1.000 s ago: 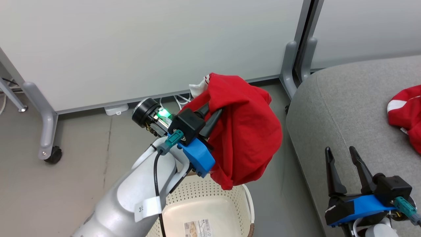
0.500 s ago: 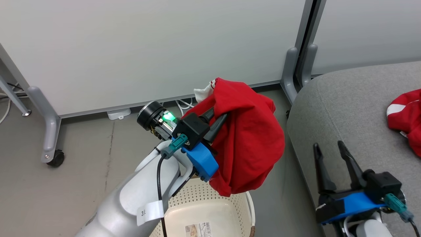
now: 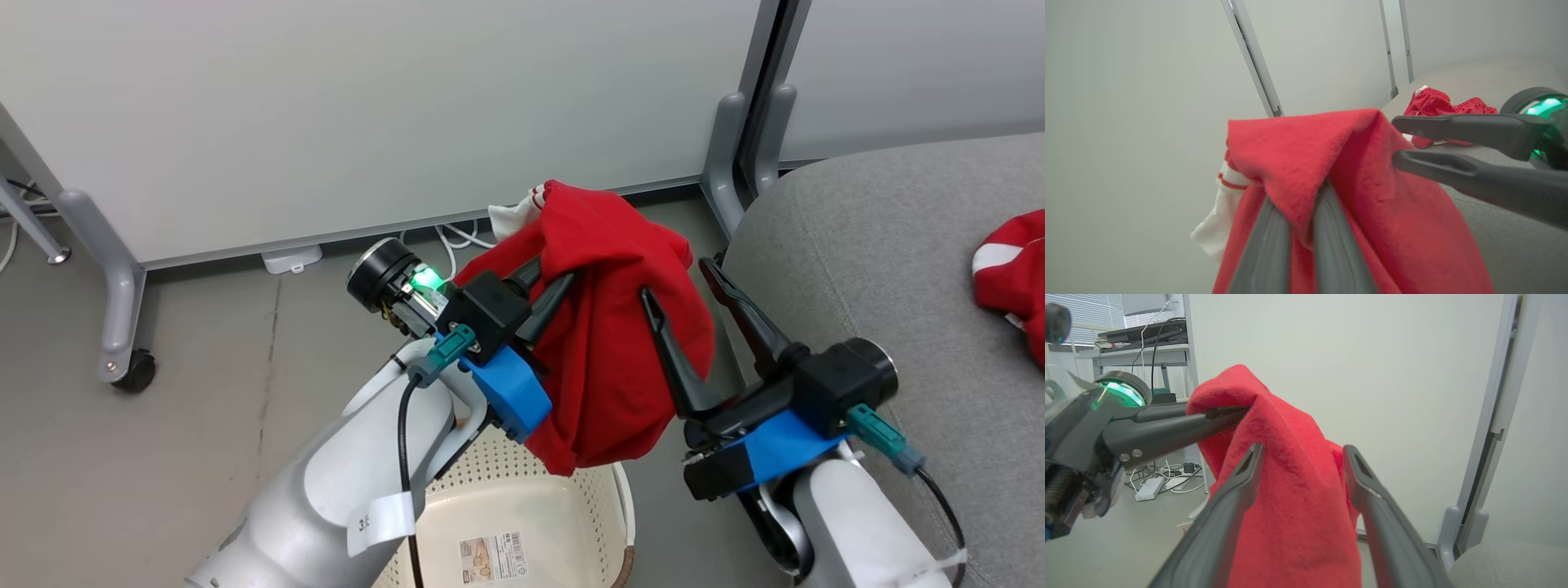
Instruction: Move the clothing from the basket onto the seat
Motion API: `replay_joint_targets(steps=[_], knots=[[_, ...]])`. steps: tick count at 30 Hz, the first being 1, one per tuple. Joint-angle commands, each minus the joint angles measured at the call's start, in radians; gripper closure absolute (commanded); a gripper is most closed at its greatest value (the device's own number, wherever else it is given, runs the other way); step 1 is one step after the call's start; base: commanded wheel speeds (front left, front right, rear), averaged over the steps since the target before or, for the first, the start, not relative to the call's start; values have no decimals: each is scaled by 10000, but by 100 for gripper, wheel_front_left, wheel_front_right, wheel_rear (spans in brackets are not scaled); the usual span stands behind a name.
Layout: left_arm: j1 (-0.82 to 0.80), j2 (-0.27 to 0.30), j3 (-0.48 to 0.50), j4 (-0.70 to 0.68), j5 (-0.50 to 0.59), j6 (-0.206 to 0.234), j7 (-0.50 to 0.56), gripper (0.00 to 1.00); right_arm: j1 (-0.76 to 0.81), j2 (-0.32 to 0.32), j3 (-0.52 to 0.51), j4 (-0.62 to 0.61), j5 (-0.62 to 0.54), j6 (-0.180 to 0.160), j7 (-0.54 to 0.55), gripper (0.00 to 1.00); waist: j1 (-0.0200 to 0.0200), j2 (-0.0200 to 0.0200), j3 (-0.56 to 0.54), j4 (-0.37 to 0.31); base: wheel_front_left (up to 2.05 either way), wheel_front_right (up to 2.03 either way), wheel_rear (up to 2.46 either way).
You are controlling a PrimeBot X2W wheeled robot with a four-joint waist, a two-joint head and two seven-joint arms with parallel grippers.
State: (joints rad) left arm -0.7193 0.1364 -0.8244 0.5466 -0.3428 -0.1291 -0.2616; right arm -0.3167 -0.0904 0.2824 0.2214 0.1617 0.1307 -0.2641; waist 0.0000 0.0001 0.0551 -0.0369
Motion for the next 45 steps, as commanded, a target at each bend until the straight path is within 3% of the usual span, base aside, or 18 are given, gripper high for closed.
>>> replay_joint_targets(steps=[1,10,20,22,23,38,39,40,45], knots=[[-136,-19,-31,-40,32,-21,-50,100,-251,-55,179,68,65,1,-5,0,0,-1,60,51,0,0,0],[-285,-142,-186,-95,72,-20,-50,100,-1115,-224,1220,877,-185,1,-5,0,0,-1,238,218,0,0,0],[-397,-234,-395,-193,41,-20,-50,100,-1896,-116,1428,2323,-637,1,-4,0,0,-1,332,291,0,0,0],[-368,-234,-410,-198,10,-20,-50,100,-1968,-22,1454,2580,-538,1,-4,85,0,-1,315,288,0,0,0],[-336,-224,-424,-181,0,-20,-50,100,-2038,26,1467,2733,-479,1,-4,100,0,-1,297,283,0,0,0],[-181,-146,-451,-125,-51,-20,-50,100,-1982,188,1397,2861,-207,1,-4,100,0,-1,198,160,0,0,0],[-143,-165,-327,-120,-121,-20,-50,97,-1964,191,1381,2848,-196,1,-4,100,0,-1,197,159,0,0,0],[-100,-199,-285,-146,-191,-20,-50,0,-1947,197,1367,2836,-186,1,-4,100,0,-1,195,153,0,0,0],[-61,-179,-383,-39,-167,-20,-47,0,-1890,221,1309,2774,-114,1,-4,100,0,-1,193,125,0,0,0]])
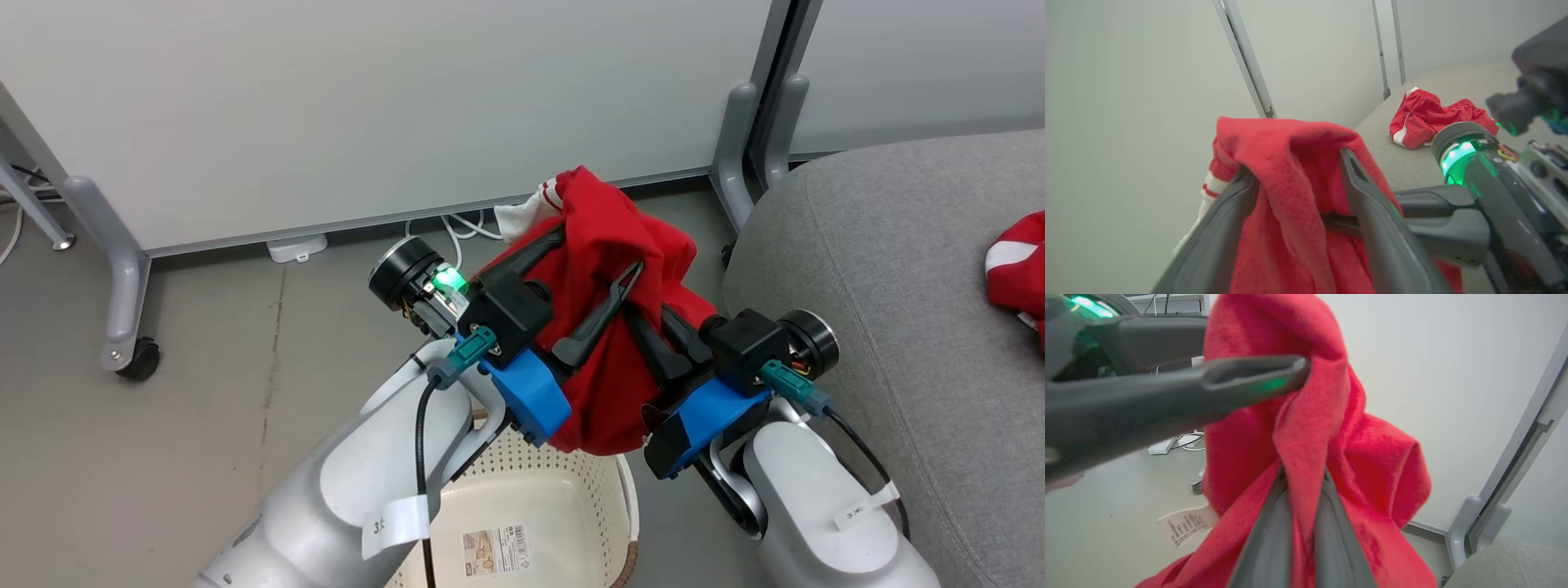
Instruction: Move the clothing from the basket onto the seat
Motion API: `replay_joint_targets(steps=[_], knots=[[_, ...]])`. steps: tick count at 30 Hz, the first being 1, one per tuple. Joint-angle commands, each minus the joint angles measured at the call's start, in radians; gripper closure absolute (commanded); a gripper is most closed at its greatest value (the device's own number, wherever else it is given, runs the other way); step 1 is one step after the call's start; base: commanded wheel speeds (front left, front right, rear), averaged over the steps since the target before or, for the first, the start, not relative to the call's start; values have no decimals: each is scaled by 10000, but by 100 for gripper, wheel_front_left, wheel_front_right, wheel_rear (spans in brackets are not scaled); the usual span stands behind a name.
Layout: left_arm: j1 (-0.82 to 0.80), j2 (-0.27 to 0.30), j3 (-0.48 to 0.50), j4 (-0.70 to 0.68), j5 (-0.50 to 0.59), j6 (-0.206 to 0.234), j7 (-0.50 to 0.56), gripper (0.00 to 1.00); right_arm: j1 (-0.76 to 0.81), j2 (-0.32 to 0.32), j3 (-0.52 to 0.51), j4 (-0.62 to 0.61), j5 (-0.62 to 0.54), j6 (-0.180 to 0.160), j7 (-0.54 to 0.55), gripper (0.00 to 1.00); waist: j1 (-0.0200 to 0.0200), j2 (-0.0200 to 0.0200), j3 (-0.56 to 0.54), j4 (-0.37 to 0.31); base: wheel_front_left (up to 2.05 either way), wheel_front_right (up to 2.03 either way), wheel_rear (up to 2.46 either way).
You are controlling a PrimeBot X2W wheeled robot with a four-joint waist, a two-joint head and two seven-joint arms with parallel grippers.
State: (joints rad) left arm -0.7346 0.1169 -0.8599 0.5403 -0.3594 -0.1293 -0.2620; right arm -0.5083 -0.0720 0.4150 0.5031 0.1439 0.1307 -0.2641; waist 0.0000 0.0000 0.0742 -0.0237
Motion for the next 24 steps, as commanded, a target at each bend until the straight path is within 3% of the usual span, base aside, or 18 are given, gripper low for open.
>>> replay_joint_targets(steps=[1,12,24], knots=[[100,27,-33,31,7,-19,-44,0,41,41,-38,-50,72,1,-4,100,0,0,5,-15,0,0,0],[183,130,-44,98,79,-19,-42,0,220,81,-502,-228,129,1,-6,100,0,0,190,-322,0,0,0],[231,324,-136,-43,169,-19,-37,0,333,31,-1521,-576,8,1,-6,100,0,0,825,-1554,0,0,0]])
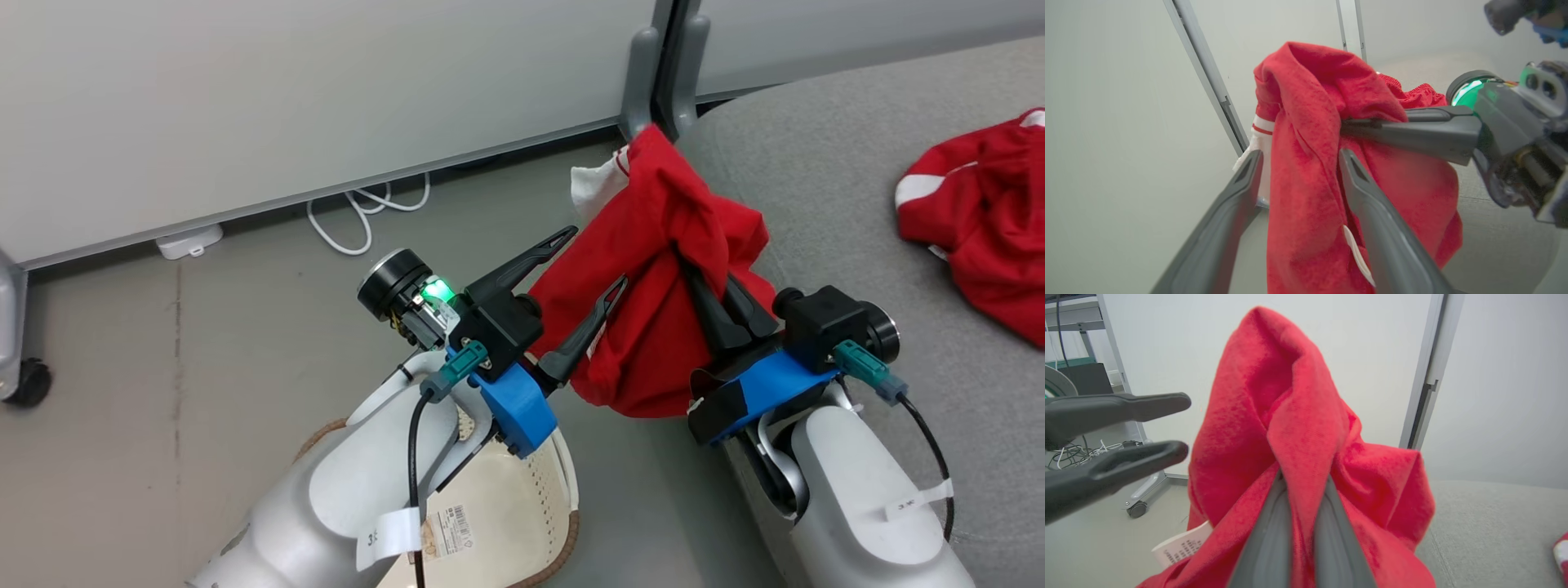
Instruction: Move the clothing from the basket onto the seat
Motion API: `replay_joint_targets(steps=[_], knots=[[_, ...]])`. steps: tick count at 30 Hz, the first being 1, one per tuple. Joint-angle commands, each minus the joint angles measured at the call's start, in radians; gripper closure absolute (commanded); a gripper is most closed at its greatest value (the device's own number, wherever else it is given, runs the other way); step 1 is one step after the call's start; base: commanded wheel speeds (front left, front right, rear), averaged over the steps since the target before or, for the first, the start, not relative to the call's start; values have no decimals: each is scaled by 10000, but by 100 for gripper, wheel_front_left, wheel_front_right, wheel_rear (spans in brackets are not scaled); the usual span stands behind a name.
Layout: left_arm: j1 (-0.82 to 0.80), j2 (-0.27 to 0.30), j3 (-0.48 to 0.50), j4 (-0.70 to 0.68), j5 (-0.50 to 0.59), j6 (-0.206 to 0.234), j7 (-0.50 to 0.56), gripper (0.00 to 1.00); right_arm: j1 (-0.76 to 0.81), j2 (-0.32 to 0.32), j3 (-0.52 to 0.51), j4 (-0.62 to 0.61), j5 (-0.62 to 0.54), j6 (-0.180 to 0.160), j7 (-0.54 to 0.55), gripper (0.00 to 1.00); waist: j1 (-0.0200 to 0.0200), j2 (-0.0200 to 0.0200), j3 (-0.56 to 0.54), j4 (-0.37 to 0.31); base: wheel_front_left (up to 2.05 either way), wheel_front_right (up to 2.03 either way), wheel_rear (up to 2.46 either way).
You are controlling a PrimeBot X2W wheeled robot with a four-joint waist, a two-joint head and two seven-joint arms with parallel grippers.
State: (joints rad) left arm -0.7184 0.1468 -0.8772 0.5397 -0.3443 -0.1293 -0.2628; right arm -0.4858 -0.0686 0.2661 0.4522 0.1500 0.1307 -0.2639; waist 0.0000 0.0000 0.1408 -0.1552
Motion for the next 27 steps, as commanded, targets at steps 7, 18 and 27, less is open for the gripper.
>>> replay_joint_targets(steps=[7,18,27], knots=[[141,97,-127,-139,75,-19,-30,0,342,-17,-838,-300,-147,1,-8,100,0,0,462,-1113,0,0,0],[78,88,-732,-62,-69,-16,-30,0,811,-83,-1986,-653,-257,1,-8,100,0,0,821,-2249,0,0,0],[-25,138,-1185,-30,-207,-16,-30,0,1380,-82,-2733,-974,-302,1,-7,100,0,0,982,-2699,0,0,0]])
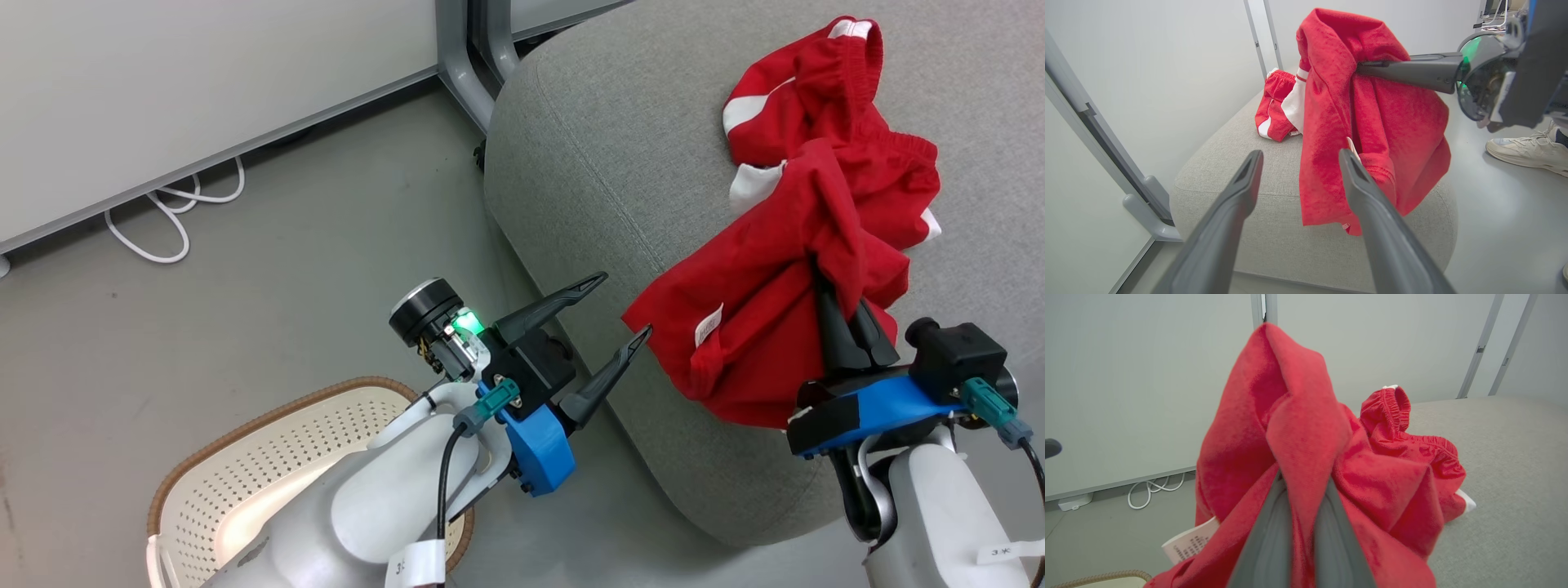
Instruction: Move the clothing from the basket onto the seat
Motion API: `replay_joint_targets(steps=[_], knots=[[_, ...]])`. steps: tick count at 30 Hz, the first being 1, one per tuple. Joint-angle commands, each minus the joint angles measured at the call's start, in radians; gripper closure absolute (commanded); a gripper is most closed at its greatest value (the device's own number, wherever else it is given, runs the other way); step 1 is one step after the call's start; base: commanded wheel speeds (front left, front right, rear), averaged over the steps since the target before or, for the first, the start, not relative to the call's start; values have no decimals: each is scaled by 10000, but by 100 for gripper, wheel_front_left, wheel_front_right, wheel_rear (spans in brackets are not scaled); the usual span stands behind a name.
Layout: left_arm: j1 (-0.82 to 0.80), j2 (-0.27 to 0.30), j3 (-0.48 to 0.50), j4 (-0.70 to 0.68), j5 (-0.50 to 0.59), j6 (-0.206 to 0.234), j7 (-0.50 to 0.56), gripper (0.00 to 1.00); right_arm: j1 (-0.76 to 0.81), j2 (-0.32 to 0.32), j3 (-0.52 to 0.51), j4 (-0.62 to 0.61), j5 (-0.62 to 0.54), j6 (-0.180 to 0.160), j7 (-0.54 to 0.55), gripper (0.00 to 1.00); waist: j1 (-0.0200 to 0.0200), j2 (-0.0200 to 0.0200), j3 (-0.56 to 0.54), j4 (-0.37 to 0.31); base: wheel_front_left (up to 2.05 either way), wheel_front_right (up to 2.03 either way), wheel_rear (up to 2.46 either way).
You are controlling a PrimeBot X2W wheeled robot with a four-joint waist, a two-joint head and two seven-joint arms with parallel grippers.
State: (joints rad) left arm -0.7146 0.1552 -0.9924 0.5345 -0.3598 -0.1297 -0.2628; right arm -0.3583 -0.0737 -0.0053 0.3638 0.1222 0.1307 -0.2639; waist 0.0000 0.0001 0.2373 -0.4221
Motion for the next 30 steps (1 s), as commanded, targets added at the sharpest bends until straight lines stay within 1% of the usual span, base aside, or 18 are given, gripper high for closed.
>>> replay_joint_targets(steps=[1,10,16,20,24,30], knots=[[-57,53,-55,26,-71,-12,-30,0,147,-34,-63,-108,-23,1,-7,100,0,-1,26,-49,0,0,0],[-147,42,-141,16,-151,-12,-30,0,362,43,-276,-254,-53,1,-7,100,0,-1,139,-18,0,0,0],[-291,117,22,-86,-55,-12,-30,0,-70,74,-369,-386,-48,1,-9,100,0,-1,342,84,0,0,0],[-459,273,156,-179,75,-12,-30,0,-705,-52,-541,-646,-56,1,-7,100,0,-1,755,137,0,0,0],[-731,551,332,-287,253,-12,-30,0,-1793,-287,-797,-1019,-128,1,-9,100,0,-1,1362,135,0,0,0],[-1431,1059,307,-416,547,-12,-30,0,-3732,-899,-1820,-1455,-109,1,-7,100,0,-1,2779,216,0,0,0]])
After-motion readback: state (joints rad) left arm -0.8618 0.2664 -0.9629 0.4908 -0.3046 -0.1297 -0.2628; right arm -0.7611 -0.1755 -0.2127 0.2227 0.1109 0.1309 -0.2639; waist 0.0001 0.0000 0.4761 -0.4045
